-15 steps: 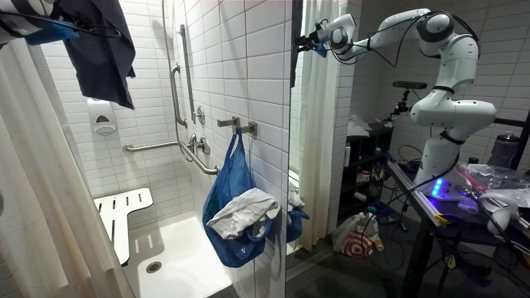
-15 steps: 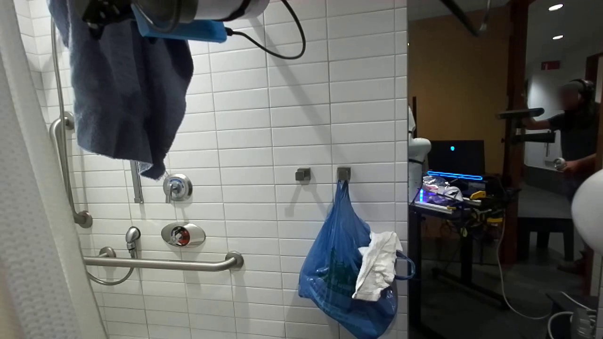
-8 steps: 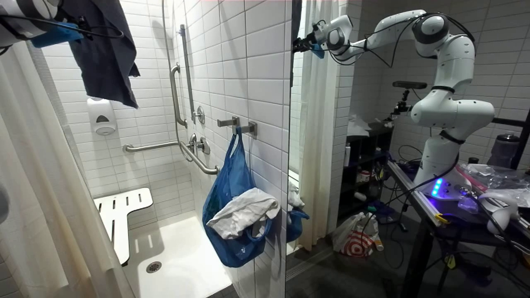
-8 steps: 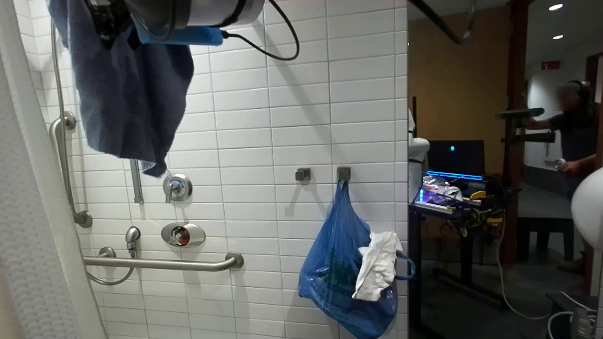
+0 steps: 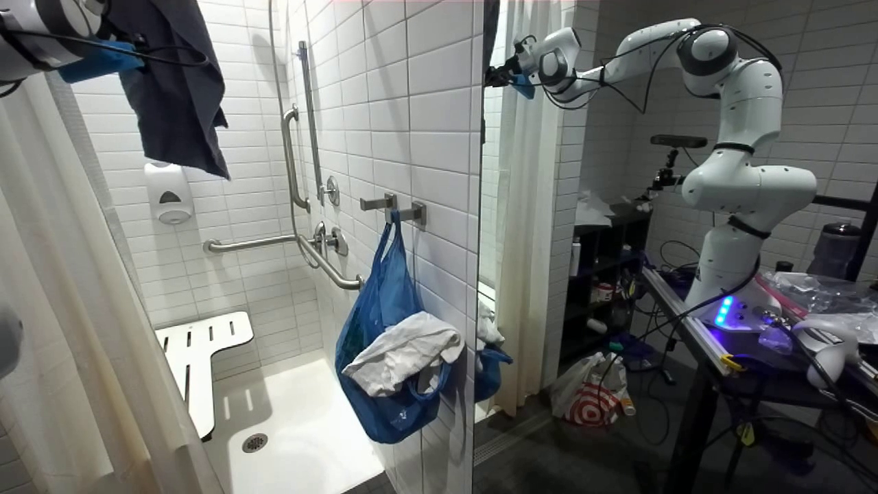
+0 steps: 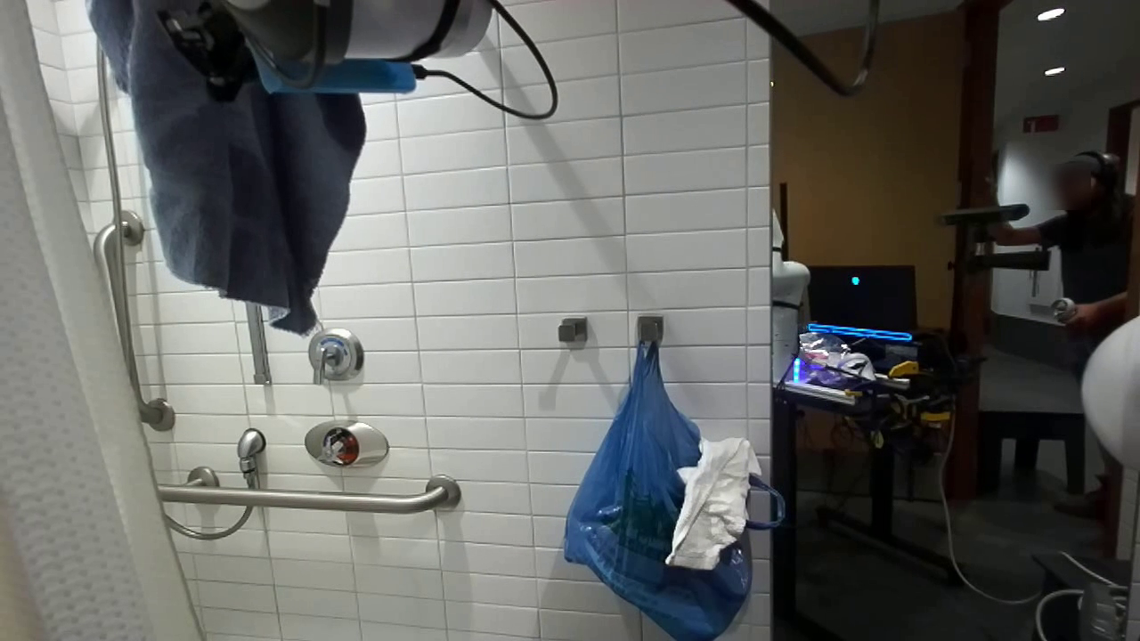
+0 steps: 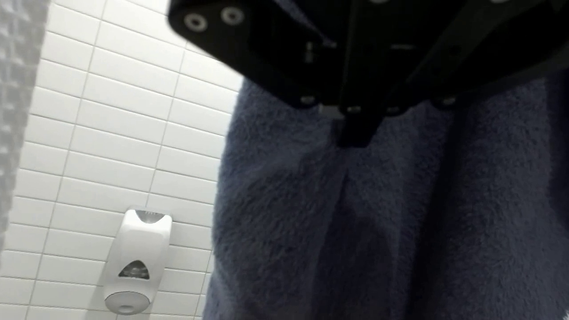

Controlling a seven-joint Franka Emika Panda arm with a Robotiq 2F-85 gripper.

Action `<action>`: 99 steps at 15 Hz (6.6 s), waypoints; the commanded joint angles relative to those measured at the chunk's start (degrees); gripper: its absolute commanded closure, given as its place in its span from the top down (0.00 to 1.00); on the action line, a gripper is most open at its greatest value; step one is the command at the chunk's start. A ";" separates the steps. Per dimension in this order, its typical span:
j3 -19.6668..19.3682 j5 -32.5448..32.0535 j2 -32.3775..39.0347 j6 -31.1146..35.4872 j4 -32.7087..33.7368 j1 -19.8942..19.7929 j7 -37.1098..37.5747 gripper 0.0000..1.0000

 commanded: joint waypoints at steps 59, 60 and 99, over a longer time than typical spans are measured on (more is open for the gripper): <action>-58.68 22.09 -29.93 13.63 -36.05 20.68 37.77 0.00; -58.72 22.27 -30.78 13.82 -36.92 20.49 38.59 0.00; -68.66 19.33 -19.19 16.95 -39.96 45.14 23.56 0.00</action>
